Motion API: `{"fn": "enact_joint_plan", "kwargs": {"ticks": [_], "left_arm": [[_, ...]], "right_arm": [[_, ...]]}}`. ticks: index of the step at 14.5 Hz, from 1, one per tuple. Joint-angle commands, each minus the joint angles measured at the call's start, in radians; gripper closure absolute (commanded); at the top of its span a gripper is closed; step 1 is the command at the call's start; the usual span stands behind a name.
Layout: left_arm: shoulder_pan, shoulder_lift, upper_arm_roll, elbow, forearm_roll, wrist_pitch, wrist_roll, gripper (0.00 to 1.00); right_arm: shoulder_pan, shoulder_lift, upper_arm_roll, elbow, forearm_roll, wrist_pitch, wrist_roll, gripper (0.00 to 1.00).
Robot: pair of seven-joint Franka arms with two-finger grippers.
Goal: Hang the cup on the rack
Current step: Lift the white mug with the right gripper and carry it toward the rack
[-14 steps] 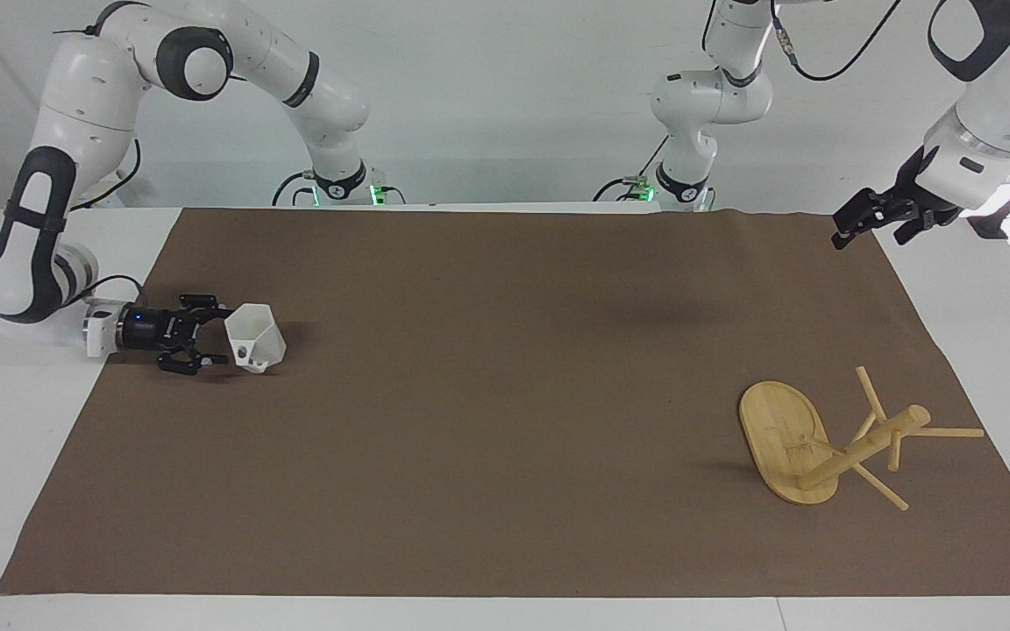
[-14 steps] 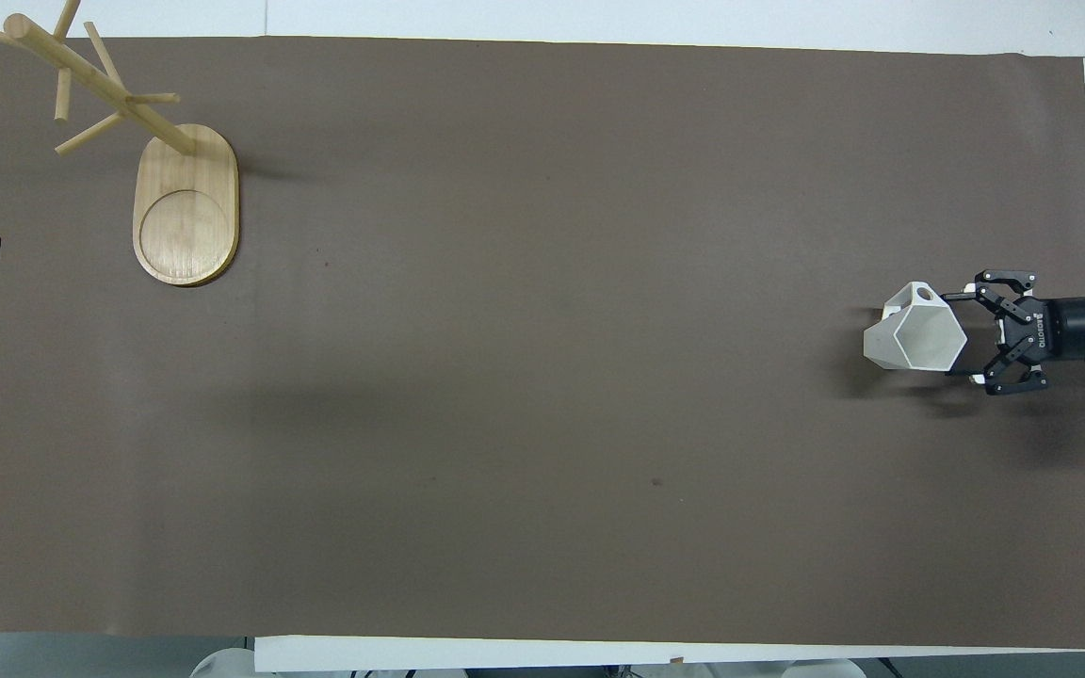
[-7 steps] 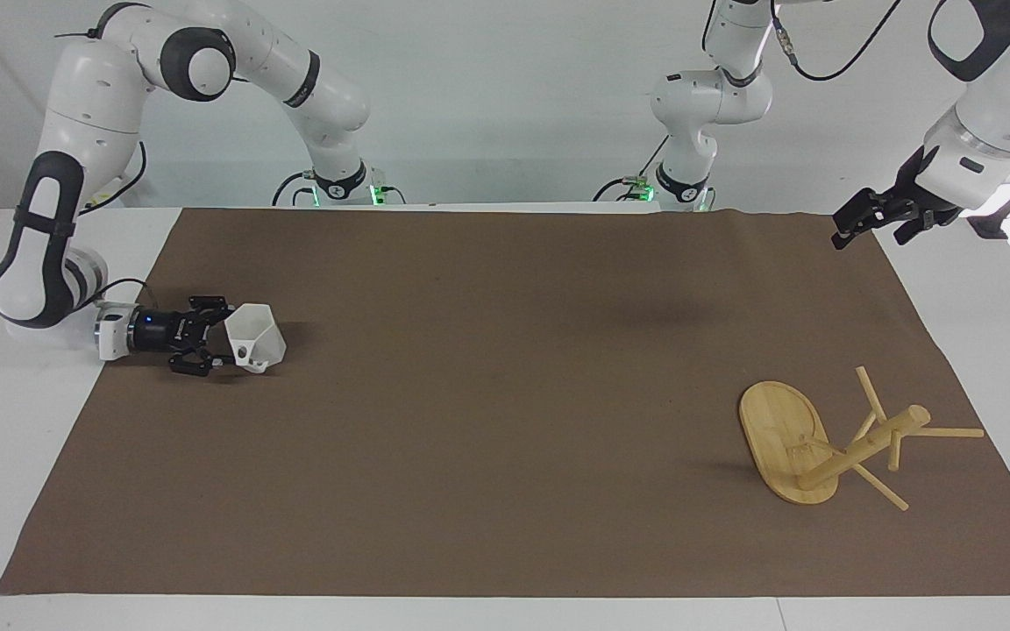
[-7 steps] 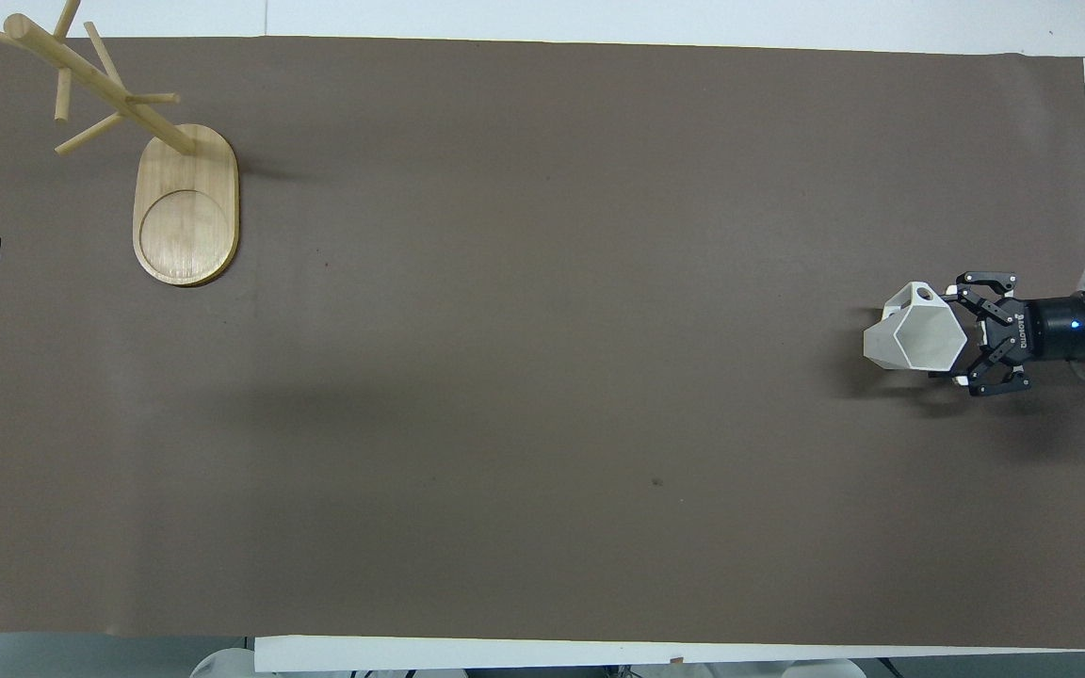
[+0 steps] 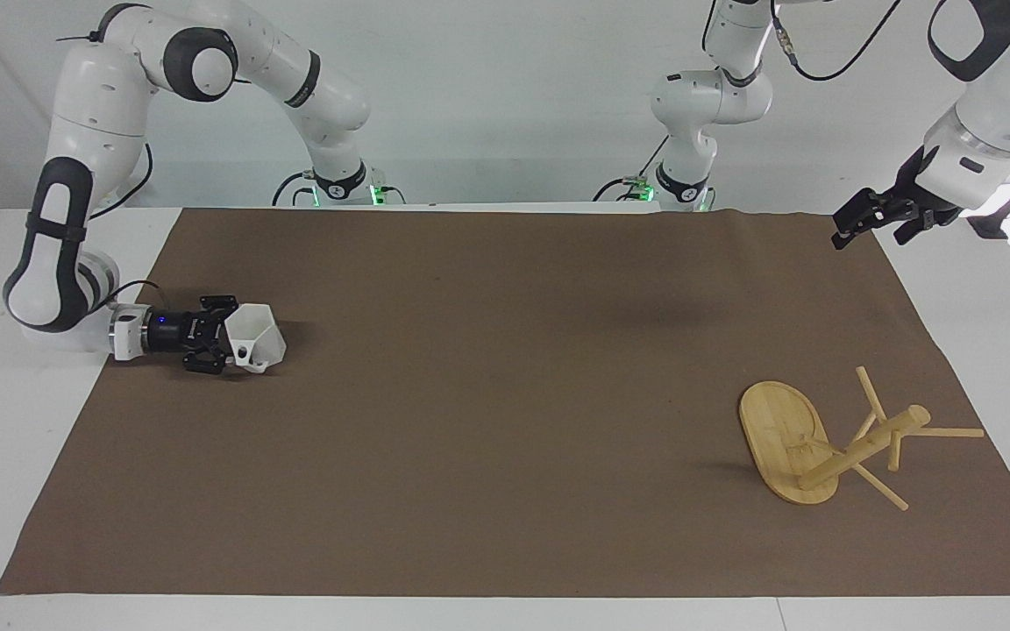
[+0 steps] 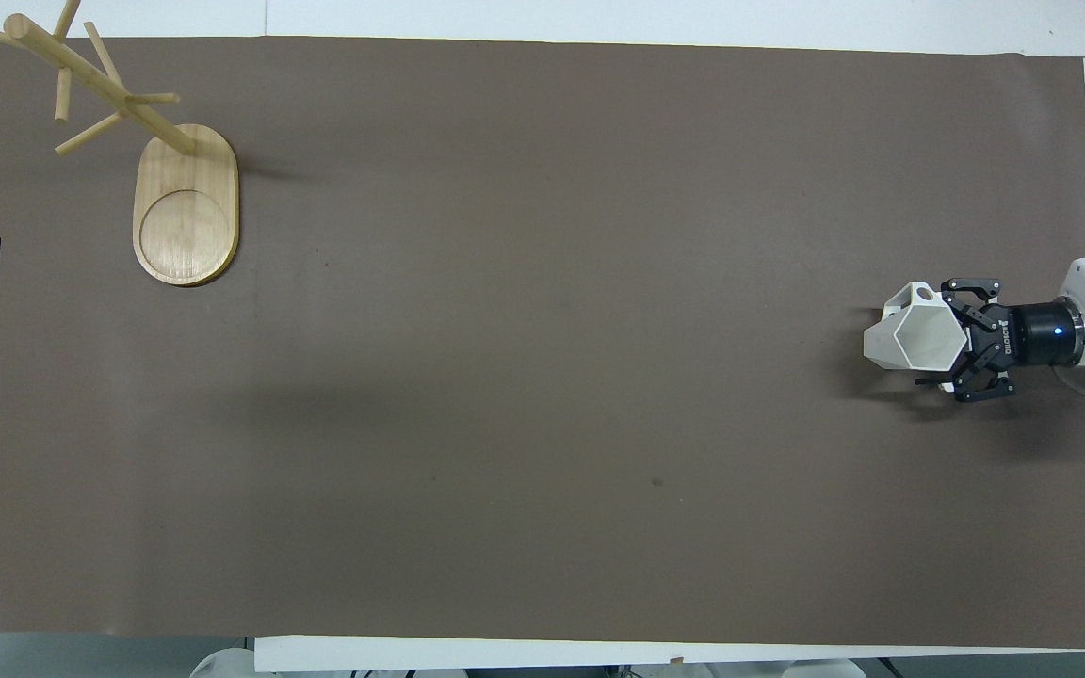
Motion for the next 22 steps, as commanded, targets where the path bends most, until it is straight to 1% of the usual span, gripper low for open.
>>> {"fn": "enact_joint_plan", "kwargs": {"ticks": [1,3,4,7,8,9,11,12,14,15,17,18,20,22], "left_arm": [[0.003,-0.033,-0.004,-0.041,0.020,0.007,0.006,0.00],[0.003,-0.033,-0.004,-0.042,0.020,0.007,0.006,0.00],[0.003,-0.033,-0.004,-0.041,0.020,0.007,0.006,0.00],[0.003,-0.033,-0.004,-0.042,0.020,0.007,0.006,0.00],[0.003,-0.033,-0.004,-0.042,0.020,0.007,0.006,0.00],[0.003,-0.033,-0.004,-0.042,0.020,0.007,0.006,0.00],[0.003,-0.033,-0.004,-0.042,0.022,0.007,0.006,0.00],[0.003,-0.033,-0.004,-0.041,0.022,0.007,0.006,0.00],[0.003,-0.033,-0.004,-0.042,0.020,0.007,0.006,0.00],[0.003,-0.033,-0.004,-0.042,0.020,0.007,0.006,0.00],[0.004,-0.035,-0.004,-0.044,0.022,-0.004,0.006,0.00],[0.006,-0.035,-0.002,-0.042,0.023,-0.007,0.008,0.00],[0.023,-0.034,-0.001,-0.044,0.025,-0.001,0.002,0.00],[0.043,-0.038,-0.001,-0.057,0.025,0.005,-0.030,0.00]], "right_arm": [[-0.001,-0.028,0.002,-0.044,0.025,0.019,-0.028,0.01],[0.011,-0.028,0.004,-0.042,0.025,0.018,-0.033,0.11],[0.017,-0.026,0.004,-0.042,0.025,0.018,-0.037,0.25],[0.042,-0.026,0.004,-0.034,0.025,0.019,-0.037,0.69],[0.045,-0.026,0.004,-0.034,0.025,0.019,-0.033,0.81],[0.051,-0.031,0.006,-0.033,0.025,0.019,-0.025,0.86],[0.112,-0.077,0.012,-0.033,0.030,0.018,0.043,0.86],[0.144,-0.107,0.013,-0.033,0.063,0.019,0.094,0.86],[0.248,-0.147,0.013,-0.030,0.143,0.044,0.180,0.86],[0.296,-0.156,0.013,-0.030,0.195,0.094,0.199,0.86],[0.438,-0.164,0.013,-0.030,0.331,0.174,0.248,0.86],[0.527,-0.164,0.013,-0.030,0.416,0.252,0.283,0.86],[0.655,-0.166,0.013,-0.030,0.535,0.356,0.362,0.86],[0.753,-0.172,0.013,-0.025,0.611,0.456,0.441,0.86]]}}
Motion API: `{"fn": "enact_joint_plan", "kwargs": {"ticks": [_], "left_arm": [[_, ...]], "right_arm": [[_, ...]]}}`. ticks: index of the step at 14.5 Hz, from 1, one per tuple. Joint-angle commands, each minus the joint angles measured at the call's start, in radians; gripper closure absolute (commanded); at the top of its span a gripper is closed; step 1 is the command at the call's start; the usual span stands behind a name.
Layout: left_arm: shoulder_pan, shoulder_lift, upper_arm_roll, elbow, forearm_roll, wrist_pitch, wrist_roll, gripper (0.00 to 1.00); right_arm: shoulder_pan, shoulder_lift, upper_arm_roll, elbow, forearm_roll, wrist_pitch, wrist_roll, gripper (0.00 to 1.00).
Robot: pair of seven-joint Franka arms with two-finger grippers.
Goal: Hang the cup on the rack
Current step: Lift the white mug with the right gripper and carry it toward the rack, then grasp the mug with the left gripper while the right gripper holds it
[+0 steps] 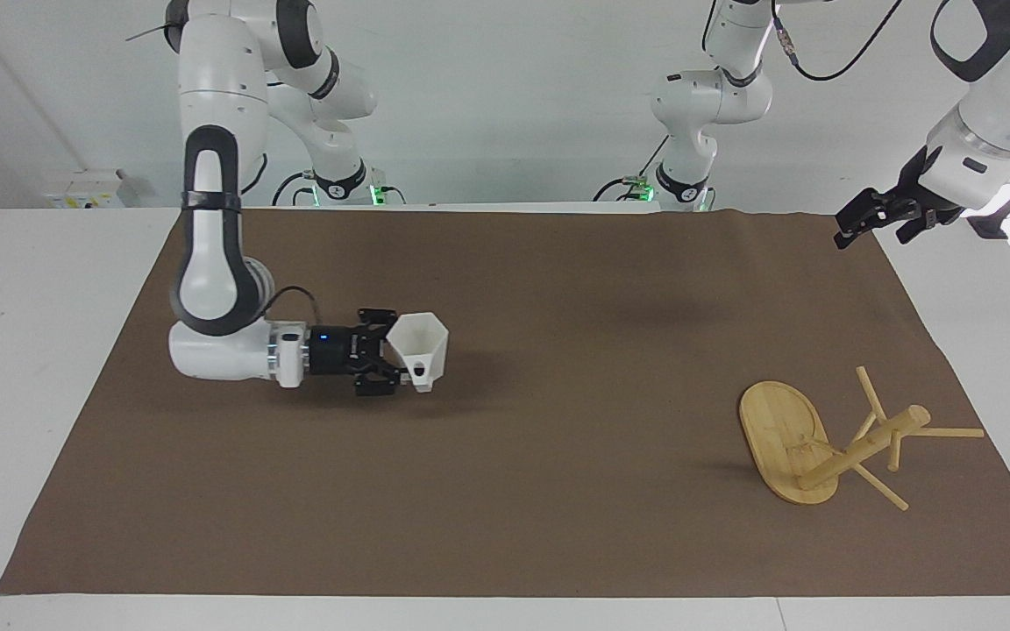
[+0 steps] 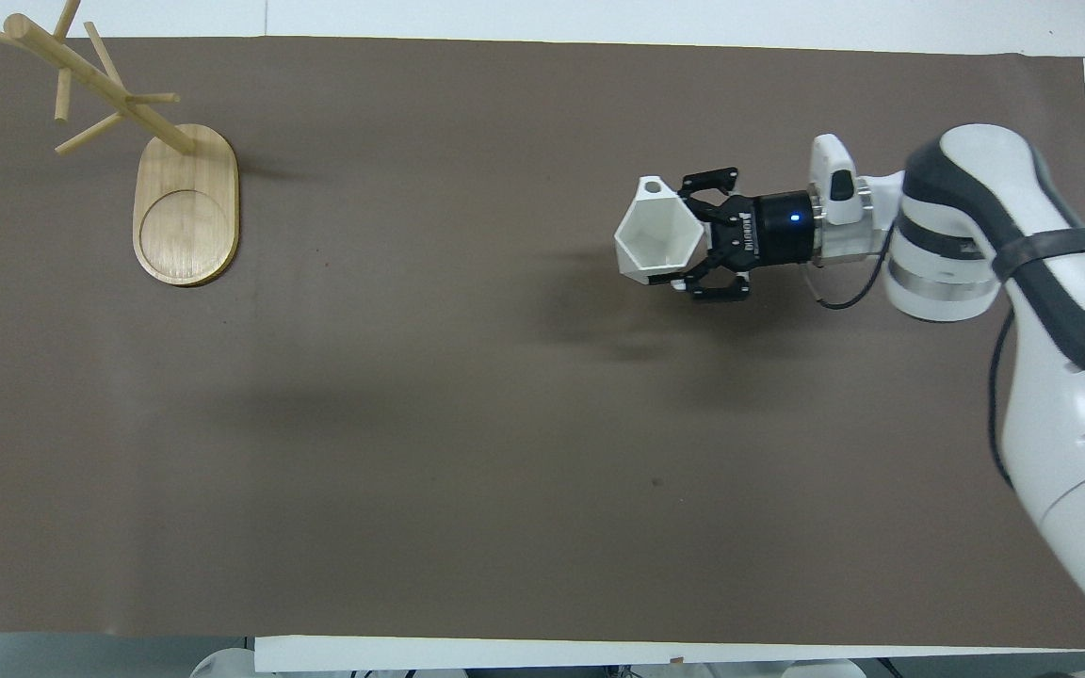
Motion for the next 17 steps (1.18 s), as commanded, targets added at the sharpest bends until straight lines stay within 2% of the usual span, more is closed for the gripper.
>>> {"fn": "enact_joint_plan", "kwargs": {"ticks": [1,4,6,10,12,17], "left_arm": [[0.022,-0.049,-0.003,-0.077,0.018,0.020,-0.023,0.00],[-0.008,-0.107,-0.008,-0.216,0.018,0.182,-0.083,0.00],[-0.111,-0.157,-0.008,-0.334,0.018,0.292,-0.207,0.00],[-0.300,-0.130,-0.010,-0.353,0.015,0.339,-0.461,0.00],[-0.389,-0.098,-0.010,-0.353,0.009,0.397,-0.592,0.00],[-0.438,-0.018,-0.011,-0.375,0.003,0.508,-0.698,0.07]], "right_arm": [[0.101,-0.014,-0.007,-0.006,0.107,0.098,0.104,0.86],[0.236,-0.013,-0.005,0.022,0.188,0.227,0.127,0.86],[0.309,-0.011,-0.005,0.020,0.277,0.317,0.095,0.86],[0.451,-0.010,-0.005,0.022,0.418,0.468,0.082,0.86],[0.477,-0.010,-0.005,0.022,0.445,0.497,0.082,0.86],[0.477,-0.008,-0.005,0.022,0.446,0.503,0.061,0.85]]}}
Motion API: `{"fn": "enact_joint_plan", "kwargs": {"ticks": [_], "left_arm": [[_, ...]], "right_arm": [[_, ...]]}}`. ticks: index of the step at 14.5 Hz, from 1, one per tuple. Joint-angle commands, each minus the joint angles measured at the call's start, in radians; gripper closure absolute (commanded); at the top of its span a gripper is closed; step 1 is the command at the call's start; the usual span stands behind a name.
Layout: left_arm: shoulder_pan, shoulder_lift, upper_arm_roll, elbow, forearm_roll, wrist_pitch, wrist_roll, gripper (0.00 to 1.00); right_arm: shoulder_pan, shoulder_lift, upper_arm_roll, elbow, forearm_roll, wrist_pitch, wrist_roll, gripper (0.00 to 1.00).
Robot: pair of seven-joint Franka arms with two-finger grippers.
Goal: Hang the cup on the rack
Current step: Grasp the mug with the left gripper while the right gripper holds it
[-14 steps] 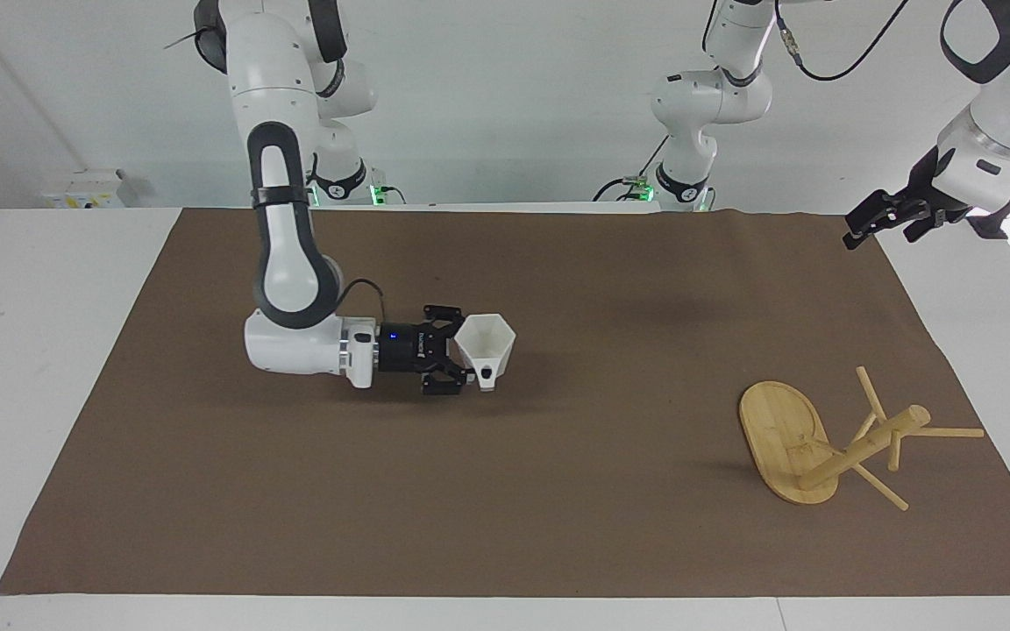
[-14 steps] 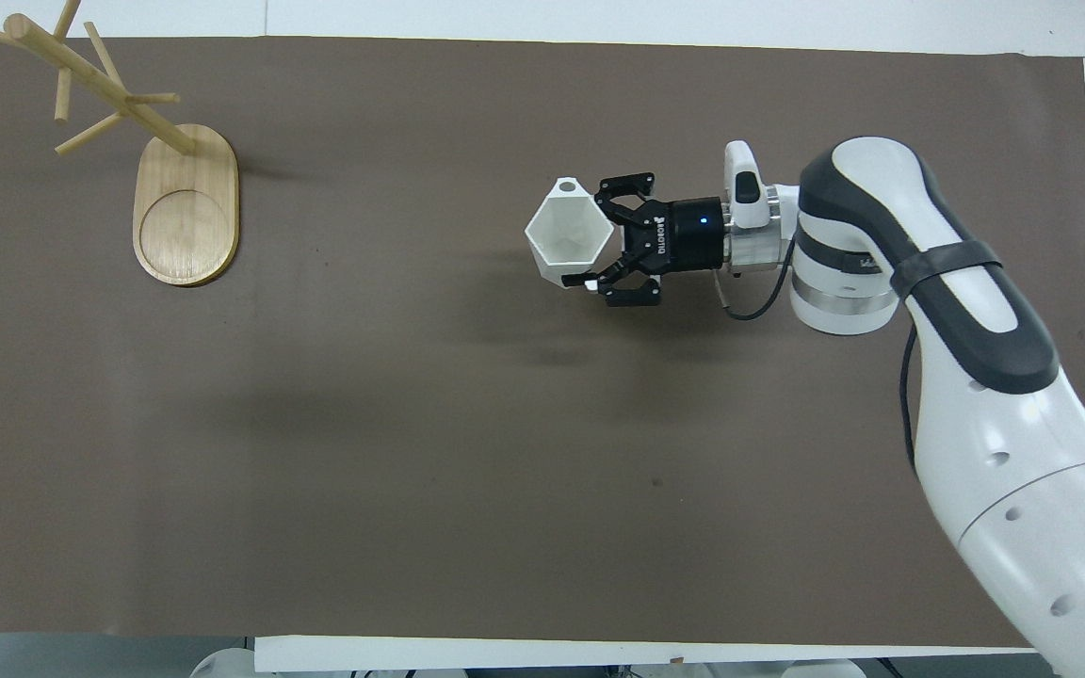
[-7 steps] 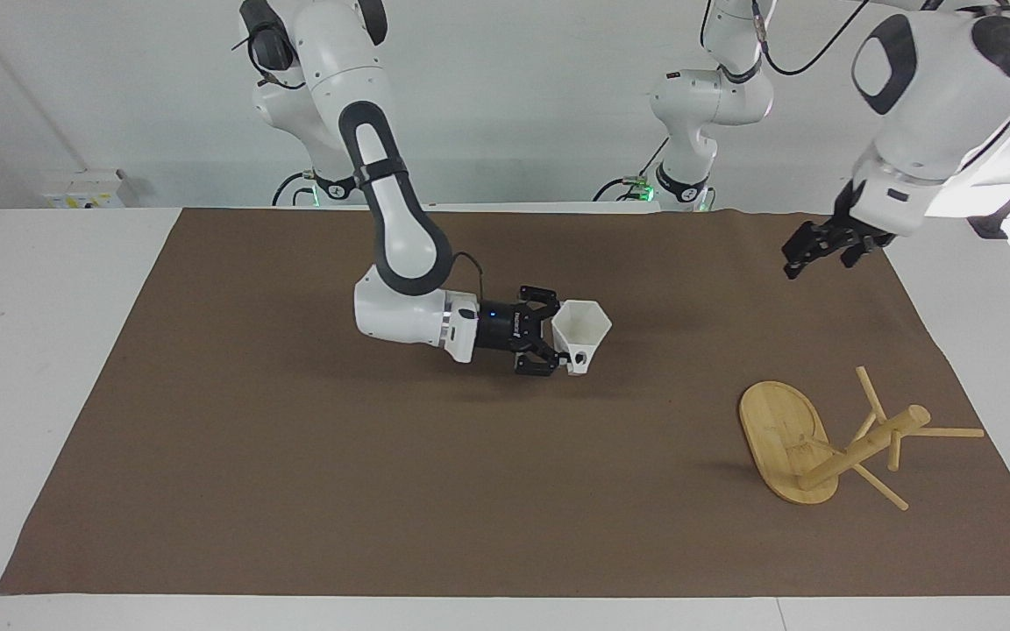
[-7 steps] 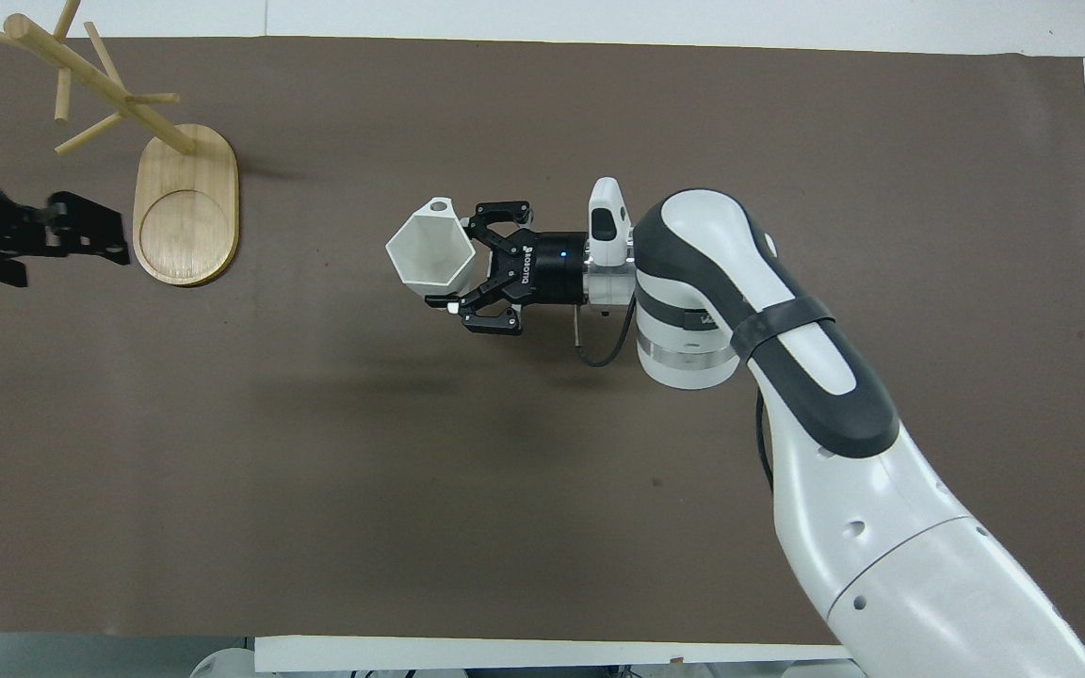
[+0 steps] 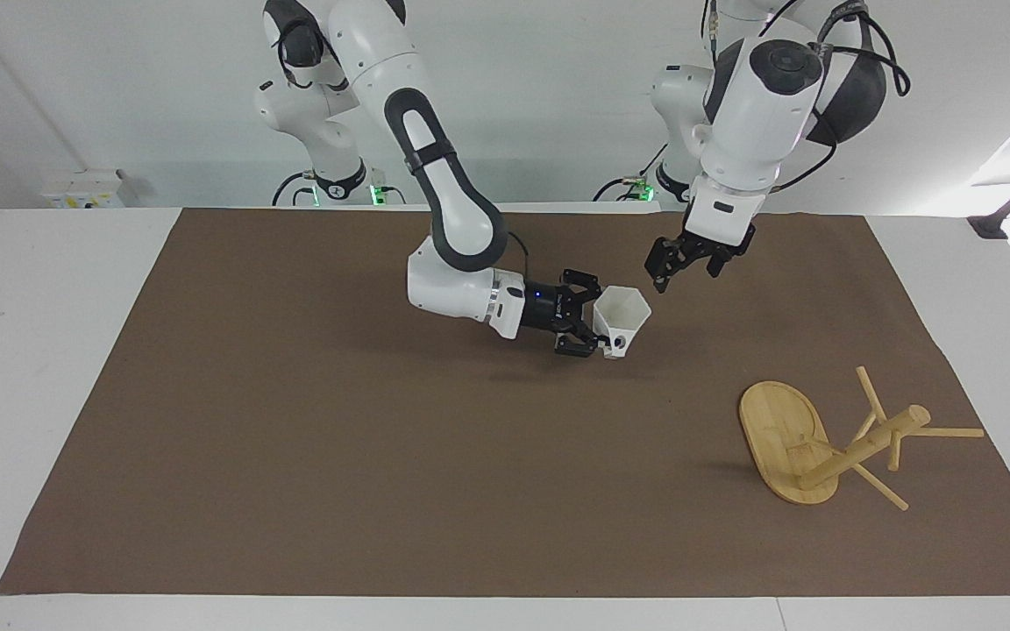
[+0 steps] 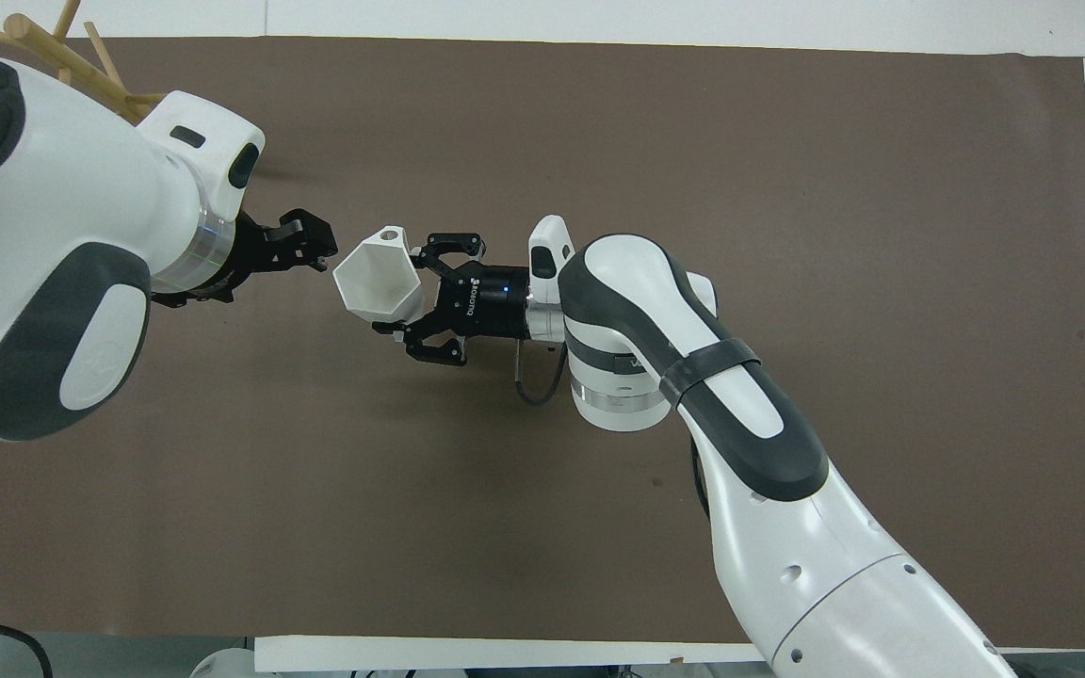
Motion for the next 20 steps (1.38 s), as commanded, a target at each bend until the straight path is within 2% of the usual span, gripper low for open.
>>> {"fn": "enact_joint_plan", "kwargs": {"ticks": [1,6,10,11,12,13,19,20], "left_arm": [[-0.017,0.020,0.015,-0.043,0.003,0.069,-0.031,0.08],[-0.042,0.028,0.013,-0.083,-0.012,0.126,-0.052,0.08],[-0.073,0.029,0.013,-0.085,-0.020,0.107,-0.080,0.09],[-0.074,0.025,0.013,-0.093,-0.022,0.100,-0.083,0.29],[-0.074,0.020,0.013,-0.099,-0.023,0.098,-0.095,0.74],[-0.080,0.019,0.013,-0.111,-0.023,0.101,-0.094,1.00],[-0.074,0.017,0.015,-0.116,-0.041,0.123,-0.130,1.00],[-0.071,0.016,0.016,-0.142,-0.041,0.179,-0.153,1.00]], "right_arm": [[-0.008,-0.006,0.003,0.003,0.023,0.007,-0.026,0.85],[0.004,-0.005,0.003,0.004,0.025,0.030,-0.026,0.85],[0.004,-0.005,0.003,0.004,0.025,0.029,-0.026,0.85],[0.004,-0.005,0.003,0.004,0.025,0.029,-0.026,0.85],[0.004,-0.005,0.003,0.004,0.025,0.029,-0.026,0.85],[0.004,-0.005,0.003,0.004,0.025,0.030,-0.026,0.85],[0.004,-0.003,0.003,0.003,0.023,0.032,-0.025,0.82],[0.003,-0.003,0.003,0.003,0.023,0.032,-0.023,0.70]]}}
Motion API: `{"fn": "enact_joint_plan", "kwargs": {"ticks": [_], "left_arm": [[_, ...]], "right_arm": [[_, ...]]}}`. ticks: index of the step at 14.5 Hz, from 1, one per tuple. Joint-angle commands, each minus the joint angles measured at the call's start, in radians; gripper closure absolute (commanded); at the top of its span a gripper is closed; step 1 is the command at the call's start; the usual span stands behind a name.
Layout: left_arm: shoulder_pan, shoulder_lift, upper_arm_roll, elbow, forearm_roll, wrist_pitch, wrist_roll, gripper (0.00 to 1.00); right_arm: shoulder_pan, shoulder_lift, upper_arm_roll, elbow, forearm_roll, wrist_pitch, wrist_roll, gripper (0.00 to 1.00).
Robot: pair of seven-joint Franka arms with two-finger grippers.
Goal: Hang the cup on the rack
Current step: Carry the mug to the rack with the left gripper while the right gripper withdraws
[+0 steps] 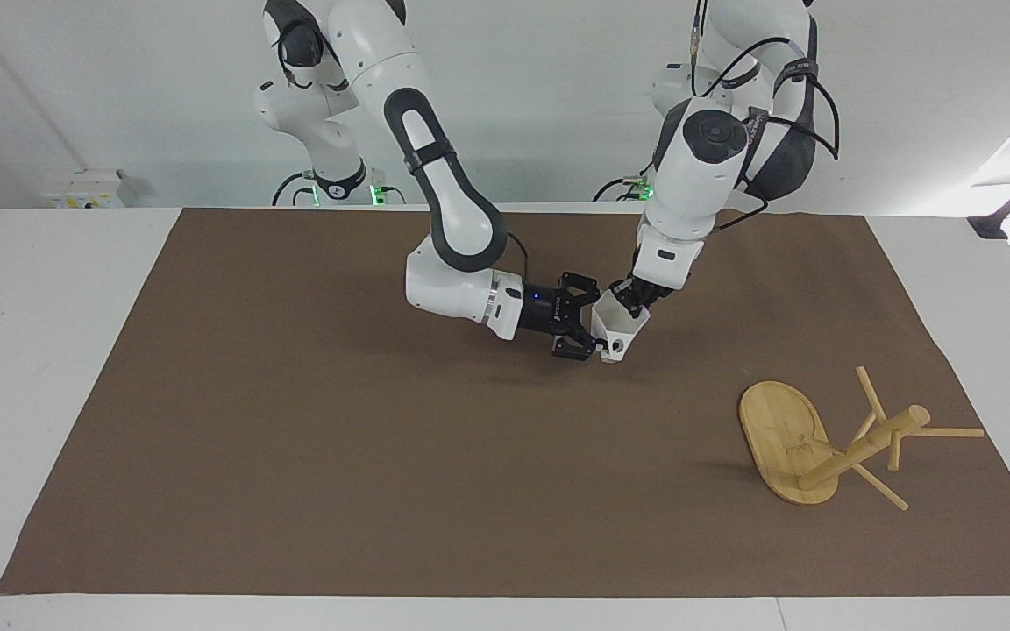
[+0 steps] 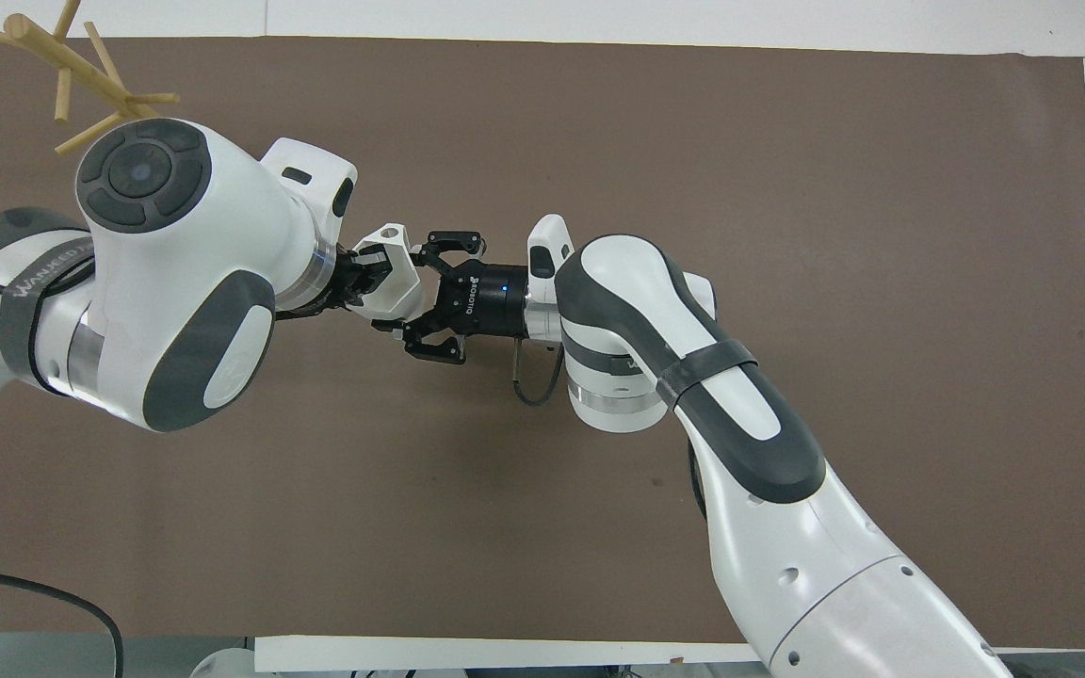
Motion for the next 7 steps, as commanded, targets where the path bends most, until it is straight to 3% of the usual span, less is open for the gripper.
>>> {"fn": "enact_joint_plan", "kwargs": {"ticks": [1,2,3,7], "left_arm": [[-0.001,-0.033,0.016,-0.090,-0.003,0.146,-0.043,1.00],[0.008,-0.042,0.018,-0.119,-0.002,0.233,-0.055,1.00],[0.031,-0.042,0.019,-0.147,-0.002,0.315,-0.055,1.00],[0.146,-0.046,0.018,-0.251,-0.002,0.602,-0.043,1.00]], "right_arm": [[-0.003,-0.005,-0.001,-0.004,0.023,0.007,-0.017,0.42],[-0.006,-0.003,-0.001,-0.005,0.023,0.020,-0.015,0.13],[-0.012,-0.002,-0.001,-0.004,0.020,0.022,-0.015,0.00],[-0.103,-0.005,-0.002,-0.005,-0.021,-0.062,-0.018,0.00]]}}
